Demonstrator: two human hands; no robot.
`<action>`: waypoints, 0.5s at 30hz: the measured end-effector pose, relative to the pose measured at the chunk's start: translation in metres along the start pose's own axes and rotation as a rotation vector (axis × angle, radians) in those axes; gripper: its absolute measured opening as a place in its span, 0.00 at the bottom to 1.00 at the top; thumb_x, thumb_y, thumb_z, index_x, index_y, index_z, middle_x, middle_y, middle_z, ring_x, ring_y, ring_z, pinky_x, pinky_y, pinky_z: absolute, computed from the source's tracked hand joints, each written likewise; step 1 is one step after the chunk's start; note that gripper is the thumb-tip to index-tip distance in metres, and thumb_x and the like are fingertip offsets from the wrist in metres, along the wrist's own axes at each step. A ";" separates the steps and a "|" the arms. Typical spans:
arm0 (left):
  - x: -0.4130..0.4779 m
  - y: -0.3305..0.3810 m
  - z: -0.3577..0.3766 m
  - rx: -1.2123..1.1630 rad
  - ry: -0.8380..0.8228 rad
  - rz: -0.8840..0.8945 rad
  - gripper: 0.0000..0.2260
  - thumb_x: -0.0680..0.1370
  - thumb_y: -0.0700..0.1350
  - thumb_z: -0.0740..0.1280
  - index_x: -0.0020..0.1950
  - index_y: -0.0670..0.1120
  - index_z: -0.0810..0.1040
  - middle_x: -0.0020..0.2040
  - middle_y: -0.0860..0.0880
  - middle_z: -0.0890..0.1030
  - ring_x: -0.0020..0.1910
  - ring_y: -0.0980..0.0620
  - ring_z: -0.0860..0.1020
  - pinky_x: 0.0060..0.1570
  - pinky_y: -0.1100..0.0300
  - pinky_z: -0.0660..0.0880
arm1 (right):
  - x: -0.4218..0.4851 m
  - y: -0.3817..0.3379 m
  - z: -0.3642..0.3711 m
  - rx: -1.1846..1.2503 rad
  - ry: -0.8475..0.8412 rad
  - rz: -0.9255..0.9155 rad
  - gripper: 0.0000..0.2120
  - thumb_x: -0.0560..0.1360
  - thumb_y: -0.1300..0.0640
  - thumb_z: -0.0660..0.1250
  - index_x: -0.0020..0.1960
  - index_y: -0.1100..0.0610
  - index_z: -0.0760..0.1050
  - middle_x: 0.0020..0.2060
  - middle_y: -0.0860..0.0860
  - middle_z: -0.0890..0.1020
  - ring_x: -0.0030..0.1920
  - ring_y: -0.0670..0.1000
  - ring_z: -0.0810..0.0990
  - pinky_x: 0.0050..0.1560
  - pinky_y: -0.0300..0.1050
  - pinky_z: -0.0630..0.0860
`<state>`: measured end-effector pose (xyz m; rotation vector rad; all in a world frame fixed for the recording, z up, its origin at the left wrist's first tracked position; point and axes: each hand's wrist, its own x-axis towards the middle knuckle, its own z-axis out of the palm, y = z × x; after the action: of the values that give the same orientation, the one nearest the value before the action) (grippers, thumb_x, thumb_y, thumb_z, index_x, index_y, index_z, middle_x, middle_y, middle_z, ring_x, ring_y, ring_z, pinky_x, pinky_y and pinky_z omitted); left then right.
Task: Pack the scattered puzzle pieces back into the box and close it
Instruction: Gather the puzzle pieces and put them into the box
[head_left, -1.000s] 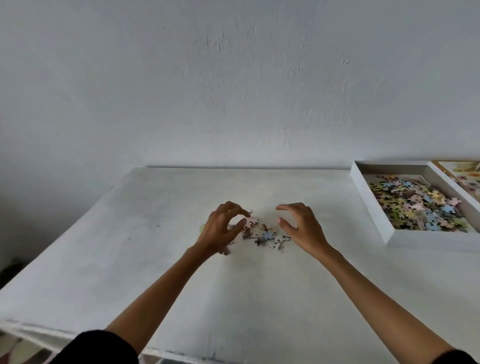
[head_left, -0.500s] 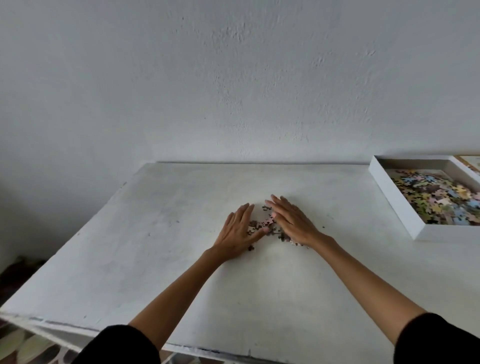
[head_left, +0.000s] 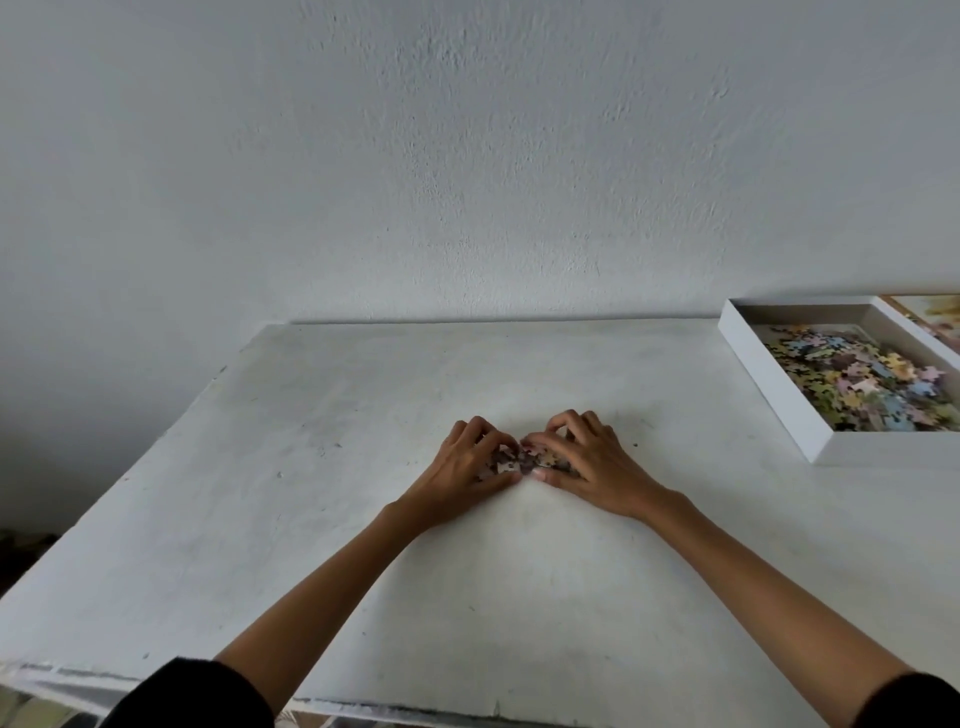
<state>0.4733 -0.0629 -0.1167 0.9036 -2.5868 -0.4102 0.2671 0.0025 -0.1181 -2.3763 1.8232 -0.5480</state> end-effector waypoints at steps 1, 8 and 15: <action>0.000 0.000 0.000 0.003 0.012 0.014 0.24 0.73 0.63 0.56 0.59 0.48 0.73 0.53 0.48 0.72 0.49 0.53 0.66 0.50 0.63 0.64 | 0.000 0.000 0.001 0.005 0.023 -0.006 0.27 0.72 0.35 0.51 0.63 0.49 0.69 0.56 0.53 0.70 0.56 0.52 0.67 0.55 0.48 0.68; 0.000 0.006 -0.005 0.014 0.026 0.072 0.14 0.74 0.55 0.59 0.49 0.46 0.72 0.49 0.49 0.73 0.45 0.55 0.68 0.43 0.65 0.65 | -0.003 -0.008 -0.004 0.046 0.161 -0.057 0.05 0.74 0.53 0.63 0.47 0.55 0.73 0.42 0.49 0.74 0.35 0.47 0.74 0.31 0.34 0.64; 0.000 0.008 -0.008 -0.033 0.014 0.070 0.07 0.76 0.48 0.64 0.50 0.45 0.73 0.45 0.52 0.73 0.44 0.57 0.66 0.42 0.67 0.62 | -0.002 -0.002 -0.003 0.240 0.294 0.029 0.04 0.72 0.59 0.67 0.42 0.60 0.78 0.36 0.51 0.79 0.32 0.47 0.76 0.34 0.35 0.70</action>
<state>0.4723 -0.0586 -0.1066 0.7994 -2.5827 -0.4246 0.2679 0.0051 -0.1154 -2.2000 1.7729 -1.0954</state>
